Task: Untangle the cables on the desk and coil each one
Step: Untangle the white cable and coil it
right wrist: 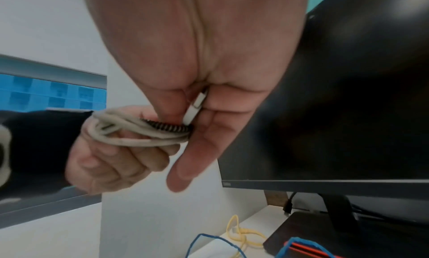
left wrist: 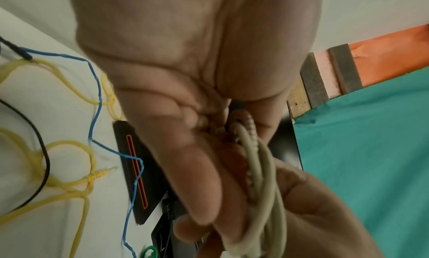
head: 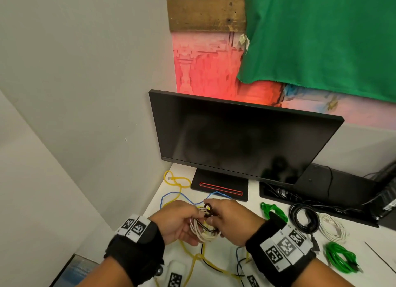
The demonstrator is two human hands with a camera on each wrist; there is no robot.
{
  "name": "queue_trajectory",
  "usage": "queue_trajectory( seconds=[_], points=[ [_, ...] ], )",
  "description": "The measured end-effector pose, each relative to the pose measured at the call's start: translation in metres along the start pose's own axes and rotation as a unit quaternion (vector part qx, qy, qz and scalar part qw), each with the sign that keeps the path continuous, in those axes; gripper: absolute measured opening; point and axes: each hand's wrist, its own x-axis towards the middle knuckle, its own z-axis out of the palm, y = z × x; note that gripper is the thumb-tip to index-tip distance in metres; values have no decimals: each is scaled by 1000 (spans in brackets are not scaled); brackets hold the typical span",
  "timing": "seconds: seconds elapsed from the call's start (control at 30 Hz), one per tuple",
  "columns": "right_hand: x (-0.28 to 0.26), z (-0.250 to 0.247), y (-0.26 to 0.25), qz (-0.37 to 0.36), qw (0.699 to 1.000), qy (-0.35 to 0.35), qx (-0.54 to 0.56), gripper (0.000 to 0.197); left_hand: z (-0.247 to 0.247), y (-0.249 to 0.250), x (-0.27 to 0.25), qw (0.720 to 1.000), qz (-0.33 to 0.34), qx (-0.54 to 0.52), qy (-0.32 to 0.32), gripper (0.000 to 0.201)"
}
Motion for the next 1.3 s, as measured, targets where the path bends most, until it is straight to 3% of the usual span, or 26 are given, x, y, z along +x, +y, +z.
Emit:
queue_trajectory(
  seconds=[0.1, 0.17, 0.3, 0.37, 0.43, 0.53, 0.6, 0.67, 0.73, 0.8, 0.93, 1.13, 1.3],
  points=[
    [0, -1, -5, -38, 995, 4, -93, 9, -4, -2, 0, 1000, 14, -8, -1, 28],
    [1, -7, -5, -36, 998, 17, -58, 9, -7, -2, -2, 999, 45, -15, 3, 24],
    [-3, -27, 4, 17, 995, 22, 98, 19, -16, -2, -4, 984, 120, -34, 131, 21],
    [-4, -29, 10, 0, 995, 25, 101, 22, -18, -2, -4, 972, 151, -48, 174, 22],
    [-3, -25, 15, -15, 996, 88, 16, 16, -15, -1, -5, 968, 166, -74, 174, 24],
    [0, -11, 16, -8, 961, 198, -195, 21, -7, 1, -5, 967, 173, -105, 156, 25],
    [3, -2, 14, 18, 953, 214, -213, 25, -3, 0, -3, 969, 174, -110, 137, 22],
    [6, 3, 16, 38, 959, 246, -133, 24, 1, -2, -2, 974, 164, -110, 107, 16],
    [9, 8, 18, 57, 957, 284, 17, 19, 3, -7, 1, 979, 149, -110, 82, 14],
    [13, 13, 19, 81, 937, 286, 184, 21, 5, -12, 4, 981, 135, -107, 87, 13],
    [18, 22, 17, 142, 878, 236, 392, 20, 8, -20, 8, 982, 126, -70, 124, 6],
    [21, 26, 15, 161, 829, 229, 485, 19, 12, -22, 10, 982, 124, -61, 130, 8],
    [19, 26, 14, 177, 789, 174, 563, 21, 11, -26, 15, 978, 116, -4, 173, 11]
  ],
)
